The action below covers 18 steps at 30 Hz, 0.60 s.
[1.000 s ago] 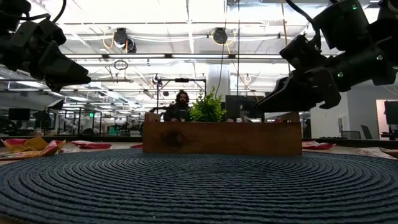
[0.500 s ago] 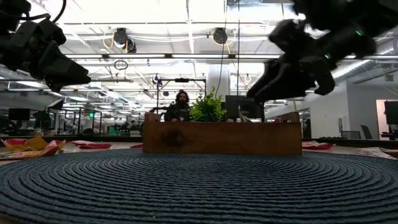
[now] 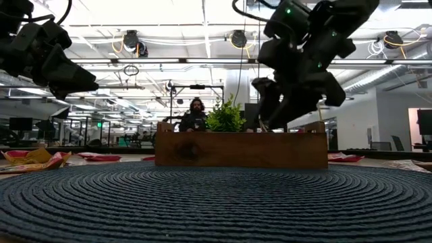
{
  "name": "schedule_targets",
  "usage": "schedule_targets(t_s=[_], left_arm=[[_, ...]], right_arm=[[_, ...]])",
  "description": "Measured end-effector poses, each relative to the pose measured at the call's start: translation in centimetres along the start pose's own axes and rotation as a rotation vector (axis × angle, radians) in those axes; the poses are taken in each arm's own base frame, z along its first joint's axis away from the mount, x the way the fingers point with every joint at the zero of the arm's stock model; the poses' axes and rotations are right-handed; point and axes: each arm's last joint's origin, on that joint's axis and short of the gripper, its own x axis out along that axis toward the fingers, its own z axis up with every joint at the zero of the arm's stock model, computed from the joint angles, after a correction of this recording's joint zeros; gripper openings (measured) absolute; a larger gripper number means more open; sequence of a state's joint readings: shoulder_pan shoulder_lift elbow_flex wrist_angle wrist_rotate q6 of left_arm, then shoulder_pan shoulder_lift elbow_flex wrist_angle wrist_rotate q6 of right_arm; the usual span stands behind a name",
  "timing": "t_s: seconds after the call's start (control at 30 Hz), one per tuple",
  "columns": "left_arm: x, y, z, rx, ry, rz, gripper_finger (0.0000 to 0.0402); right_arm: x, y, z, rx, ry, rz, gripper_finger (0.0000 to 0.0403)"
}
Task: Pick & Place Tea
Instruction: Put the brown tea bag into the right slot of the wooden organizer
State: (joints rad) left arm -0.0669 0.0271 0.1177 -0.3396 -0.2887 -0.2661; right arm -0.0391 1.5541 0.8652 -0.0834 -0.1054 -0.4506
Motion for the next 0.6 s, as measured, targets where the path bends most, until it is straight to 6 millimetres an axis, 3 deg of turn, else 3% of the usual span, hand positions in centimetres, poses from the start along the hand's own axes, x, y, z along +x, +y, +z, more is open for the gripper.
schedule_targets(t_s=[0.3, 0.6], left_arm=[[0.00, 0.00, 0.00, 0.000, 0.000, 0.000, 0.0161], [0.00, 0.00, 0.00, 0.000, 0.000, 0.000, 0.0161]], right_arm=[[0.03, -0.08, 0.04, -0.005, 0.002, 0.004, 0.0163], [0.09, 0.77, -0.06, -0.019, 0.039, 0.039, 0.0094]])
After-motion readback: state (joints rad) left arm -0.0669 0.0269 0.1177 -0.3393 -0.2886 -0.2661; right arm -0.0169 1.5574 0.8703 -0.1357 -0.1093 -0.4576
